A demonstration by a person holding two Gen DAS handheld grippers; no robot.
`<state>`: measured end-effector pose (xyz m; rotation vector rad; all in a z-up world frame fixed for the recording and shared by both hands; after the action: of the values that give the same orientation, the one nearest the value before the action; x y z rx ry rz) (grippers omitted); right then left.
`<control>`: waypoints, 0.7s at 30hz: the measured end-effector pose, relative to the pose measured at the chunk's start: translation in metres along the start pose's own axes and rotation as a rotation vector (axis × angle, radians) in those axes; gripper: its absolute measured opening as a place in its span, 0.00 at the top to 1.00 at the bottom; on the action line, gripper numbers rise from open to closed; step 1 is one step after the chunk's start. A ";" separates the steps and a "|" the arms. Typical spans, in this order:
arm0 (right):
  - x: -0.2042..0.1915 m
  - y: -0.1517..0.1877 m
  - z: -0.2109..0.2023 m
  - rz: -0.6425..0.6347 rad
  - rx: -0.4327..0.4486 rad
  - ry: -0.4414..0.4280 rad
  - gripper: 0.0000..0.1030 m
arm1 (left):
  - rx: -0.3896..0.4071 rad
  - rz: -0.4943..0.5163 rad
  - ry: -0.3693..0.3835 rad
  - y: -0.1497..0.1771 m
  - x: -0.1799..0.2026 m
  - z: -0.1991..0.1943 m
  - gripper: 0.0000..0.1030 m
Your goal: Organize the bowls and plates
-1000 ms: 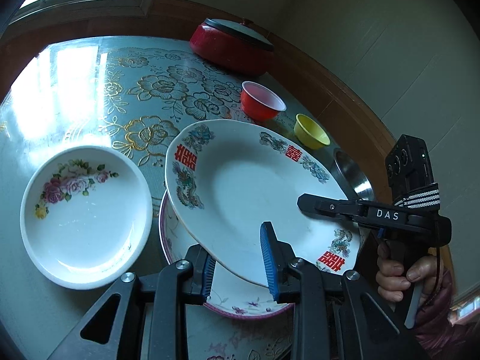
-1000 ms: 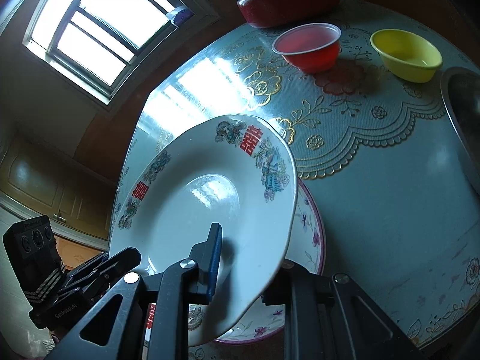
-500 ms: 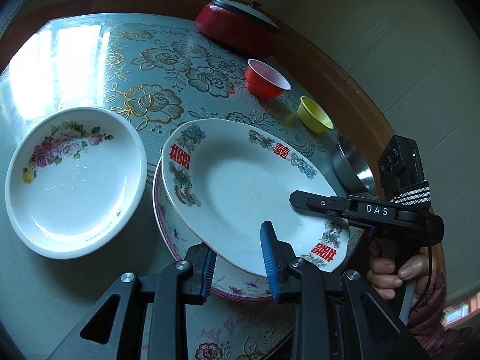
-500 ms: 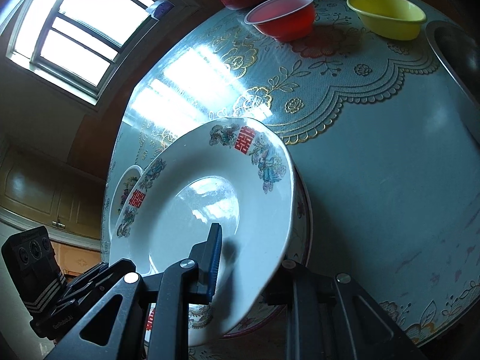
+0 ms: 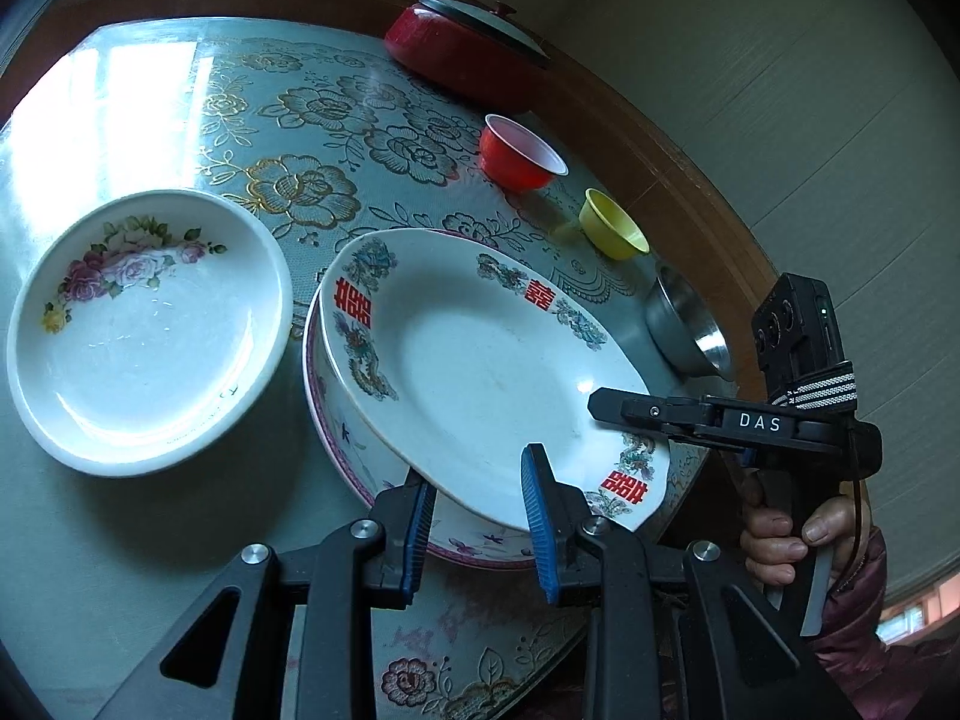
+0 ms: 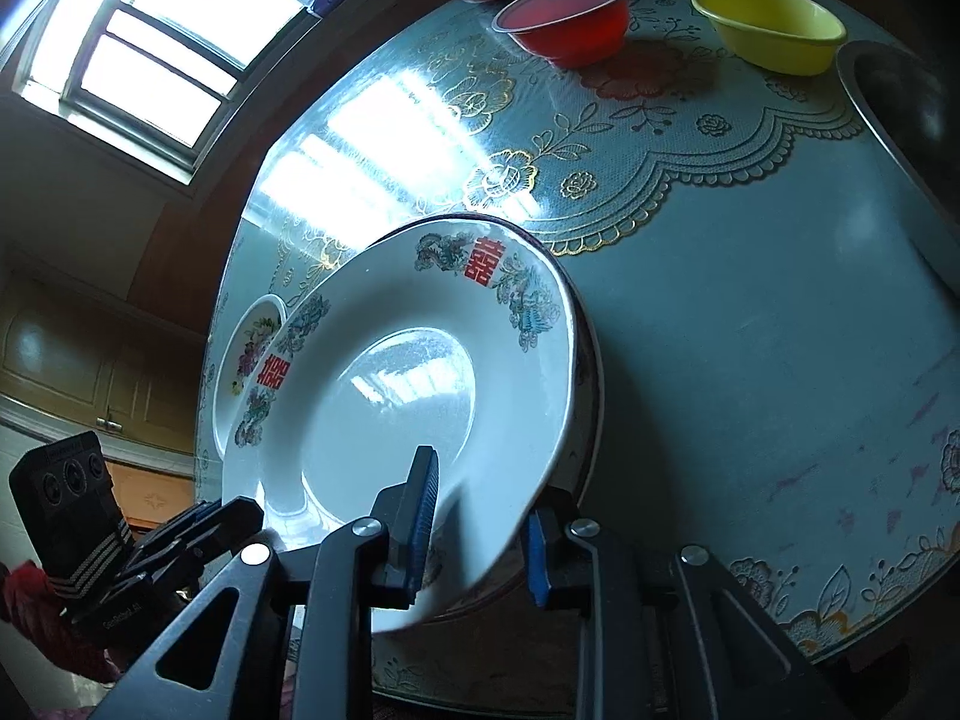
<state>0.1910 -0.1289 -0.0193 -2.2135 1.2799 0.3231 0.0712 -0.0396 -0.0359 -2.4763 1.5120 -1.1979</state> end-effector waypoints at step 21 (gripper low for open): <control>0.022 -0.012 -0.022 -0.035 0.079 0.179 0.75 | 0.009 0.000 -0.030 0.008 -0.010 -0.005 0.75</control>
<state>0.2110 -0.1527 -0.0069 -2.2348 1.3209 0.0601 0.0593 -0.0344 -0.0413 -2.4773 1.4966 -1.1596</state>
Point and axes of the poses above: each gripper's, at about its wrist camera, not at the fingertips, and z roughly the way its jaws point, x to its right, y to its underside, the point moved 6 cm from there along z, roughly the way its jaws point, and after that the axes turned 10 degrees about -z, right-handed, at the moved point
